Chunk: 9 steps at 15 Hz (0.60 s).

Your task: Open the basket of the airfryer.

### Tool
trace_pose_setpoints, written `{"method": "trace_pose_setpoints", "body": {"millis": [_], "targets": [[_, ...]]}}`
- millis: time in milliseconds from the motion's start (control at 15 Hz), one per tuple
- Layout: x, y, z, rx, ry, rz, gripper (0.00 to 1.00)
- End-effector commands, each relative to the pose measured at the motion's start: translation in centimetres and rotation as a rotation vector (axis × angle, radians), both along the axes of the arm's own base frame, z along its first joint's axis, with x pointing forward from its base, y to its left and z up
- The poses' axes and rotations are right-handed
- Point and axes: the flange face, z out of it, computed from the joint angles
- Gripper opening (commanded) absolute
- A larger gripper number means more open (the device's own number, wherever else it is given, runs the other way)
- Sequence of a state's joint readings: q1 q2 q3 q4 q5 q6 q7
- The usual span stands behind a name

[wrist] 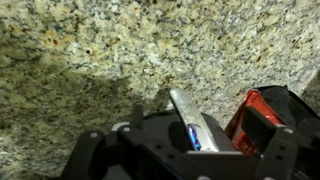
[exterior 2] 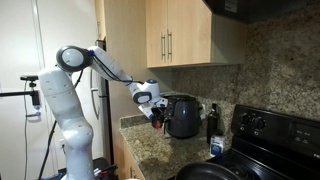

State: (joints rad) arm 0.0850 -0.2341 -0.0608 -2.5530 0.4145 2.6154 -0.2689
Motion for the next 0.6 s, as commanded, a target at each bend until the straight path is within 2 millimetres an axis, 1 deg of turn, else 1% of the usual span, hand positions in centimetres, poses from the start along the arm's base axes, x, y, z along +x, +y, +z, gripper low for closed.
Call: {"method": "trace_pose_setpoints", "body": {"millis": [0, 67, 133, 200, 267, 400, 467, 533], "targets": [[-0.8, 6.7, -0.3, -0.058, -0.076, 0.103, 1.0], [-0.7, 8.2, -0.3, -0.068, -0.092, 0.106, 1.0], [-0.3, 6.2, 0.2, -0.045, -0.06, 0.088, 1.0], [-0.5, 7.6, 0.2, -0.043, -0.063, 0.094, 1.0], [-0.5, 7.9, 0.2, -0.041, -0.063, 0.096, 1.0], [-0.3, 6.9, 0.2, -0.039, -0.063, 0.08, 1.0], [0.3, 6.2, -0.4, -0.057, -0.047, 0.052, 1.0], [1.2, 6.1, -0.9, -0.053, -0.061, 0.038, 1.0]]}}
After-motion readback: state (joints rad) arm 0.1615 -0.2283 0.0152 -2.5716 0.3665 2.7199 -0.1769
